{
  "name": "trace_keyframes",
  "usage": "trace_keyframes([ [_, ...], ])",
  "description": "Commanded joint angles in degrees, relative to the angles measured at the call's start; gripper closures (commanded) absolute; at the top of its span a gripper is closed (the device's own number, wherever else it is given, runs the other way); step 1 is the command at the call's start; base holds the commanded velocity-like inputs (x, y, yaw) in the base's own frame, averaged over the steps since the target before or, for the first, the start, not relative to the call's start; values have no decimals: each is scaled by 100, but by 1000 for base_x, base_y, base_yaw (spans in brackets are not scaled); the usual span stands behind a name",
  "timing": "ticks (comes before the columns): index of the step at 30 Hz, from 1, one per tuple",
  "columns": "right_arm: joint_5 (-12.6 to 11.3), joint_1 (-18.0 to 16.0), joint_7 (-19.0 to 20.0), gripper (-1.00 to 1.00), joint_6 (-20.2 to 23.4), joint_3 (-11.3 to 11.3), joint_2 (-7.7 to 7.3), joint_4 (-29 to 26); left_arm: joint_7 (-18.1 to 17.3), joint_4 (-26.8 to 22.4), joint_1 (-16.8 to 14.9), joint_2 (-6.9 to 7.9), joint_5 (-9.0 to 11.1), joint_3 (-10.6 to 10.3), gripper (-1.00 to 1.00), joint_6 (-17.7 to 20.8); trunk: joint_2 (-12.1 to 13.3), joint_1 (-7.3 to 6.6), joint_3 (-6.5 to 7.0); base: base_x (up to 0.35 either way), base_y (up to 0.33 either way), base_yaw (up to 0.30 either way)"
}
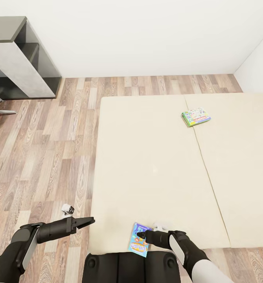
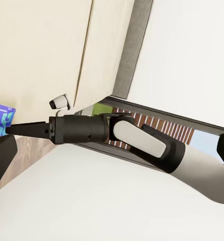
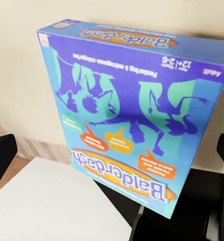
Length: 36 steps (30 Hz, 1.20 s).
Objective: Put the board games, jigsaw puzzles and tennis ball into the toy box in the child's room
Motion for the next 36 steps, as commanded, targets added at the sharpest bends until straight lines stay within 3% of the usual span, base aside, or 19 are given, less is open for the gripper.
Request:
trace_keyframes([
  [1, -41, 0, -4, -100, 41, -4, 0, -8, -20, -1, -1, 1, 1, -1, -100, 61, -8, 3, -6, 0, 0, 0],
  [36, -41, 0, -4, -100, 37, -3, 5, -8, -18, 5, -1, 1, -5, -1, -100, 61, -8, 3, -6, 0, 18, 0],
])
